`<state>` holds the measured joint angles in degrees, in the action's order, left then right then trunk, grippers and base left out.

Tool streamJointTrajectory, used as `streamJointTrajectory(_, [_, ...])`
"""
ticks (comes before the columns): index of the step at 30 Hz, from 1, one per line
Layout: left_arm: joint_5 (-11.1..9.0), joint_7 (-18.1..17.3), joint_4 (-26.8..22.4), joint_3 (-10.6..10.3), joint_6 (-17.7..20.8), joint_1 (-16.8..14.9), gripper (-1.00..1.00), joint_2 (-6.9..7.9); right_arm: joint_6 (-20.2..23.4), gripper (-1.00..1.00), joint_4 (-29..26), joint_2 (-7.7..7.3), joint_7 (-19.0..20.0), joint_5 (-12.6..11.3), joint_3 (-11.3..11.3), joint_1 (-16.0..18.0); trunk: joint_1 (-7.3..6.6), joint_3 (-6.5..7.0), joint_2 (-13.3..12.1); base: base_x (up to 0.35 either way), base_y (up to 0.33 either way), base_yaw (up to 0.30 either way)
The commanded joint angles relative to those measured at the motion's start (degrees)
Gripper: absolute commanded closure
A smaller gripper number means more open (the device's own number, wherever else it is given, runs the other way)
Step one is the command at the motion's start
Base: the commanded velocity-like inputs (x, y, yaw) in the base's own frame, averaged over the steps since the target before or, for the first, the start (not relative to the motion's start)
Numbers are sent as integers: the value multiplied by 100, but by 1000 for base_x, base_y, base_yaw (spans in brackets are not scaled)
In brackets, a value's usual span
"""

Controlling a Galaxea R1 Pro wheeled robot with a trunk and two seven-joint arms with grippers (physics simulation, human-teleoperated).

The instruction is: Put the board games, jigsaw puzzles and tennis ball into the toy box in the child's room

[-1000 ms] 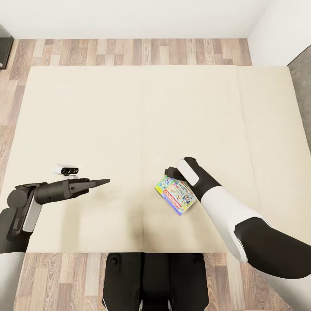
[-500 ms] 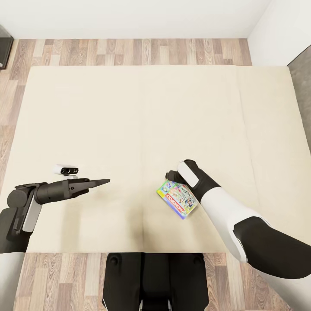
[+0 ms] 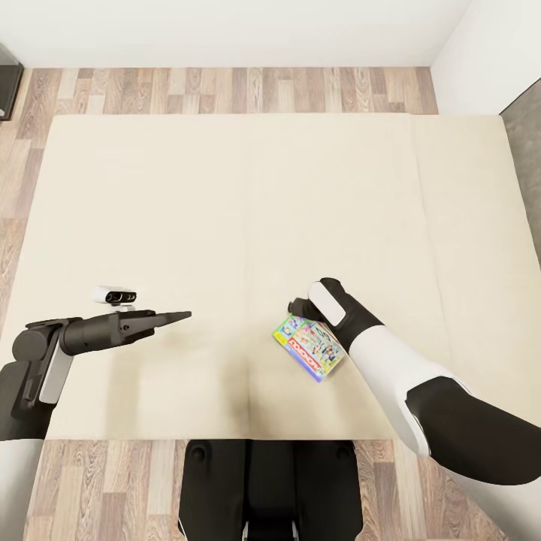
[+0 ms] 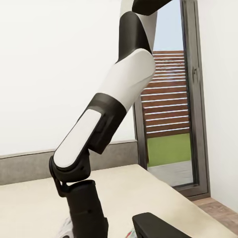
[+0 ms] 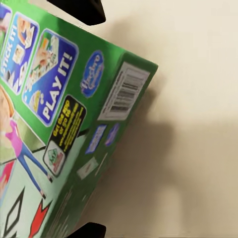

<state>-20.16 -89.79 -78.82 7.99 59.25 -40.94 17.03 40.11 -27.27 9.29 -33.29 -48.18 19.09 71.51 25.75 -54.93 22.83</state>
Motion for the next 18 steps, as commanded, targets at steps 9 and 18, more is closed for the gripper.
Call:
streamJointTrajectory(9, [-7, -21, -1, 0, 61, -2, -100, 2, 146, -100, -6, -5, -62, -60, 36, 4, 4, -6, 9, 0, 0, 0])
streamJointTrajectory(18, [-13, -21, -1, 2, 61, -2, -100, 2, 291, -100, -6, -4, -159, -64, 33, 12, 4, -6, 9, 0, 0, 0])
